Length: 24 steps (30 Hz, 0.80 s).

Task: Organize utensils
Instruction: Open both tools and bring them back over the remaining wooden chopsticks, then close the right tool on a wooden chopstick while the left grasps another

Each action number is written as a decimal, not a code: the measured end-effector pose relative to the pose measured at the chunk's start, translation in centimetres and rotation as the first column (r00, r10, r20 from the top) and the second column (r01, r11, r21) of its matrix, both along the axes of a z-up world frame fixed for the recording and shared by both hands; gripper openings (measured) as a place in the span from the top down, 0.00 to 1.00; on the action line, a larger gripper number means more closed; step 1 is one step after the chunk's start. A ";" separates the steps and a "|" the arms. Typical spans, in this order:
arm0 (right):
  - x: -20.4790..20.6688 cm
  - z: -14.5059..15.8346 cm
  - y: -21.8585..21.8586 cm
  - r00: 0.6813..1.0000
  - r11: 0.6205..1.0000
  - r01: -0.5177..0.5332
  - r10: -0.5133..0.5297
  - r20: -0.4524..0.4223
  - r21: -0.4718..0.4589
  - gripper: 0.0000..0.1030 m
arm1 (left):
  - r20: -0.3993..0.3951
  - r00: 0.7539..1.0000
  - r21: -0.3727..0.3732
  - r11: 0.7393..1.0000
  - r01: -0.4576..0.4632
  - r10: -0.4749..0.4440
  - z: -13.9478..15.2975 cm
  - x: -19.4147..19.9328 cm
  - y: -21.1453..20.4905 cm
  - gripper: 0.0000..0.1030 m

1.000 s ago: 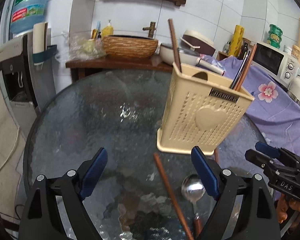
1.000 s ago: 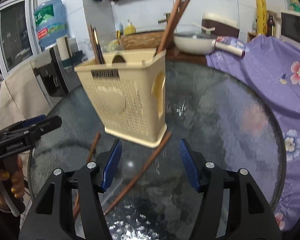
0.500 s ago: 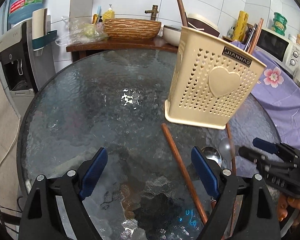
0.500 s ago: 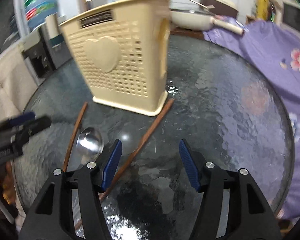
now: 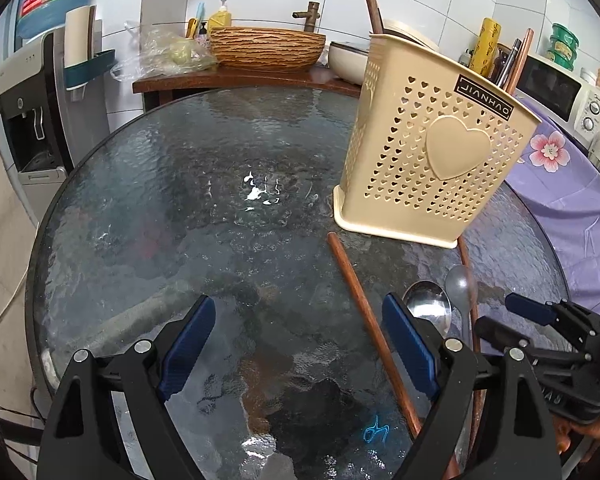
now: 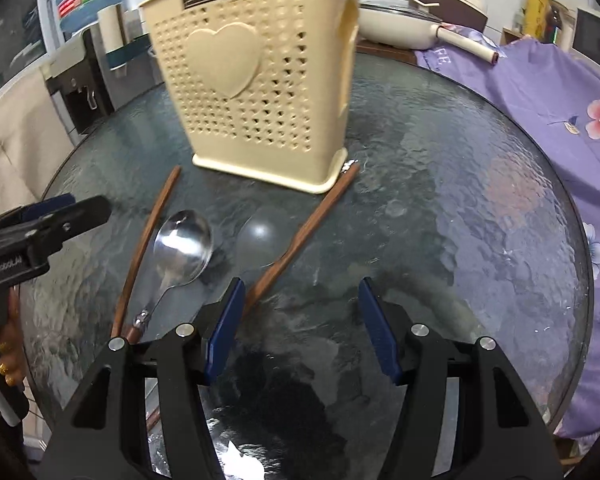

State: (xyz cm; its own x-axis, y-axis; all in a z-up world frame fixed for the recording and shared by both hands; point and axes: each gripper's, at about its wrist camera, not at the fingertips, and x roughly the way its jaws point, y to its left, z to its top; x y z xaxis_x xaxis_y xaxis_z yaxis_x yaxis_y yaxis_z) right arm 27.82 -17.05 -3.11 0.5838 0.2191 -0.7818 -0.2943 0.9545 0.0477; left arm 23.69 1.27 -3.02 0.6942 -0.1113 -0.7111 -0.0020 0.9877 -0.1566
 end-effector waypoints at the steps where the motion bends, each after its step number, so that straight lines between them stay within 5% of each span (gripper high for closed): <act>1: -0.1 0.0 0.1 1.000 1.000 -0.002 0.002 -0.002 -0.002 0.42 | -0.001 1.000 -0.001 1.000 0.003 -0.003 0.0 0.0 -0.1 0.19; 16: -1.0 -0.3 -3.0 0.999 0.998 0.007 -0.010 -0.048 -0.065 0.44 | -0.030 1.000 0.022 1.000 0.009 -0.008 -0.8 0.6 -0.9 0.21; 24: 1.0 -0.2 -3.2 0.998 0.997 0.016 -0.020 -0.062 -0.069 0.54 | -0.050 0.998 0.053 0.998 0.028 -0.026 -0.8 1.7 -1.9 0.28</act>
